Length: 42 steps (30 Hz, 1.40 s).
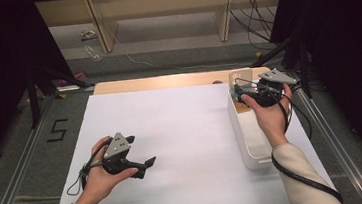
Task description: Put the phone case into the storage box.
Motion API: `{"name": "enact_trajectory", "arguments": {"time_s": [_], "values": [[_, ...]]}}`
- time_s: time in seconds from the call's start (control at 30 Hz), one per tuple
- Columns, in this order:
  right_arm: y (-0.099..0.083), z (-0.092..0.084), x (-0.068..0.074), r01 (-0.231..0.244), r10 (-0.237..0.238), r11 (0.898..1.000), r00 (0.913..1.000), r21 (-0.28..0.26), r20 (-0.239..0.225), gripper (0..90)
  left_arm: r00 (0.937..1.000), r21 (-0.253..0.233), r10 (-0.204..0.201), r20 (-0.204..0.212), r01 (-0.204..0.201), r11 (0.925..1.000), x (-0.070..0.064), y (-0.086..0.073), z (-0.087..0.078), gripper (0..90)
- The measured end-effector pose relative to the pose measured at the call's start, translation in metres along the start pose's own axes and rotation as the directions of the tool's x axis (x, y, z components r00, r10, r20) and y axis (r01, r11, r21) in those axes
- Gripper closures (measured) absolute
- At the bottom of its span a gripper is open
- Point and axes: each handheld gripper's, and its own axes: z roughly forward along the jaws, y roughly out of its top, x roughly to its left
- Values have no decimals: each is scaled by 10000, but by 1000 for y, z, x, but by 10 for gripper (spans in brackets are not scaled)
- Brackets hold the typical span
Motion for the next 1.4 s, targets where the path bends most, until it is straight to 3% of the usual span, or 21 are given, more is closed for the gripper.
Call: {"name": "enact_trajectory", "arguments": {"time_s": [0.2, 0.5, 0.93, 1.4], "values": [[-4, -18, 5, 162, -163, 9999, 9971, -12, -750, 36, 10000, 1, 25, -37, -25, 10000, 0, 0, -1, 0], [-8, -44, 7, 235, -265, 9994, 9904, -236, -1355, 33, 10000, -18, 6, -38, -6, 10000, 0, 0, -1, 0], [-30, -76, 7, 416, -486, 9983, 9800, -397, -1930, 31, 10000, -34, 20, -54, -20, 10000, 0, 1, -2, 0], [-41, -91, 14, 600, -709, 9968, 9693, -528, -2355, 32, 10000, -78, 50, -74, -51, 10000, 1, 1, -2, 0]]}}
